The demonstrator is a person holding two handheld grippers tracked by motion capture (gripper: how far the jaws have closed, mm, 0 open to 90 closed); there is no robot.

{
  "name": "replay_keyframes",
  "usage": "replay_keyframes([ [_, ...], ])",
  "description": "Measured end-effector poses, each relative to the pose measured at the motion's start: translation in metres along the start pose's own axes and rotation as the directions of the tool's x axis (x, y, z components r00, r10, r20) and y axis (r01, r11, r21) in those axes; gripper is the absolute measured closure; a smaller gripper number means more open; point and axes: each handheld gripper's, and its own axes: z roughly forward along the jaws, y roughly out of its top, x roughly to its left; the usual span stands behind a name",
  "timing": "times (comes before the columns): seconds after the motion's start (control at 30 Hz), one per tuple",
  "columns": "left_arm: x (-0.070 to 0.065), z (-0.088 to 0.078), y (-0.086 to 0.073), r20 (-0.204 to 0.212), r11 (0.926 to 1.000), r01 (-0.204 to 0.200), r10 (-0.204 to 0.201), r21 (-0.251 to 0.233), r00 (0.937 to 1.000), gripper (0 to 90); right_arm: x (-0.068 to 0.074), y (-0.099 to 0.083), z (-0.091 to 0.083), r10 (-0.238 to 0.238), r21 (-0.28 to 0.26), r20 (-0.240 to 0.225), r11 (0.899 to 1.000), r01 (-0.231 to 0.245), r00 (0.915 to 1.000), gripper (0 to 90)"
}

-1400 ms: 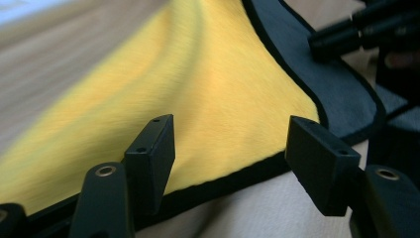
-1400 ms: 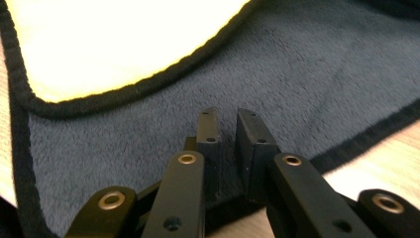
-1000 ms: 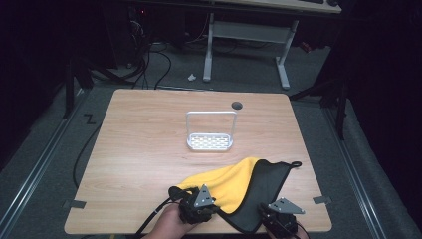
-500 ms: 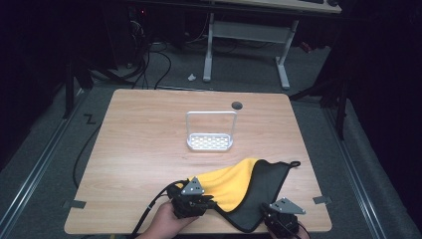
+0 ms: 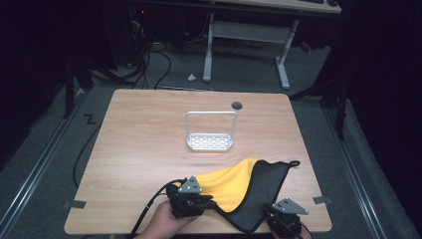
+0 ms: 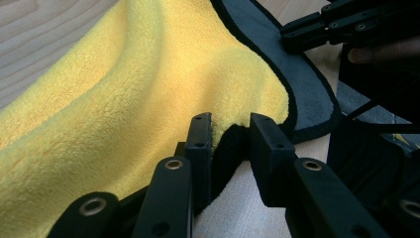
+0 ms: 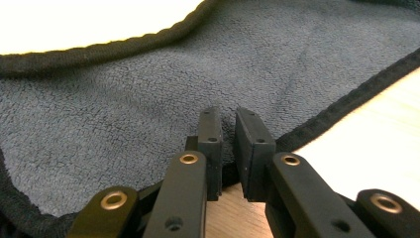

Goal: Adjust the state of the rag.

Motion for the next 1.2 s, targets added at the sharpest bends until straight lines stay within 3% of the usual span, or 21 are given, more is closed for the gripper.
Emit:
replay_keyframes([
  [0.3,0.003,-0.005,-0.003,0.007,0.9995,0.027,-0.027,-0.015,0.9996,72.6,-0.006,0.0,0.0,0.005,0.004,0.02,1.0,-0.005,0.9998,83.4],
  [0.43,0.007,-0.008,-0.004,-0.023,0.9992,0.033,-0.033,-0.022,0.9992,82.2,-0.007,0.001,0.001,0.004,0.007,0.022,1.0,-0.005,0.9998,83.4],
  [0.57,0.007,-0.011,-0.004,-0.046,0.9992,0.019,-0.021,-0.035,0.9987,84.7,-0.008,0.001,0.001,-0.002,0.004,0.023,1.0,0.002,0.9997,83.4],
  [0.6,0.007,-0.011,-0.004,-0.047,0.9992,0.018,-0.02,-0.035,0.9987,82.7,-0.008,0.0,0.0,0.003,0.006,0.023,1.0,-0.003,0.9997,83.4],
  [0.67,0.008,-0.007,-0.003,-0.049,0.999,0.027,-0.029,-0.037,0.9984,67.7,-0.009,0.0,0.0,0.005,0.005,0.025,1.0,-0.005,0.9997,83.4],
  [0.73,0.008,0.001,-0.002,-0.016,0.9985,0.05,-0.051,-0.024,0.9986,54.6,-0.009,0.0,0.0,0.004,0.004,0.024,1.0,-0.004,0.9997,83.4],
  [0.8,0.002,0.014,0.002,-0.002,0.9988,0.049,-0.049,-0.003,0.9988,47.4,-0.009,0.0,0.0,0.0,0.003,0.026,1.0,0.0,0.9996,83.4],
  [0.87,-0.007,0.024,0.005,-0.01,0.9998,0.008,-0.008,0.02,0.9999,42.5,-0.009,0.0,0.001,0.0,0.005,0.028,1.0,0.0,0.9996,83.4],
  [0.97,-0.019,0.037,0.005,-0.067,0.994,-0.059,0.065,0.092,0.9956,38.6,-0.009,0.0,0.001,0.002,0.003,0.03,1.0,-0.003,0.9996,83.4],
  [1.03,-0.027,0.039,0.002,-0.121,0.9875,-0.124,0.135,0.098,0.9834,42.3,-0.009,0.0,0.001,0.001,0.003,0.034,1.0,-0.001,0.9994,83.4],
  [1.07,-0.029,0.039,0.001,-0.13,0.9856,-0.137,0.149,0.099,0.9801,47.7,-0.008,0.0,0.001,0.0,0.003,0.033,1.0,0.0,0.9994,83.4],
  [1.13,-0.027,0.037,0.001,-0.105,0.9894,-0.108,0.118,0.097,0.9875,58.0,-0.009,0.0,0.001,-0.002,0.003,0.032,1.0,0.002,0.9995,83.4],
  [1.17,-0.024,0.035,0.001,-0.082,0.9936,-0.076,0.083,0.084,0.9932,65.5,-0.009,0.0,0.001,-0.002,0.002,0.031,1.0,0.002,0.9995,83.4],
  [1.2,-0.022,0.035,0.0,-0.081,0.9945,-0.07,0.076,0.078,0.9938,70.9,-0.009,0.0,0.001,-0.003,0.002,0.03,1.0,0.002,0.9996,83.3],
])
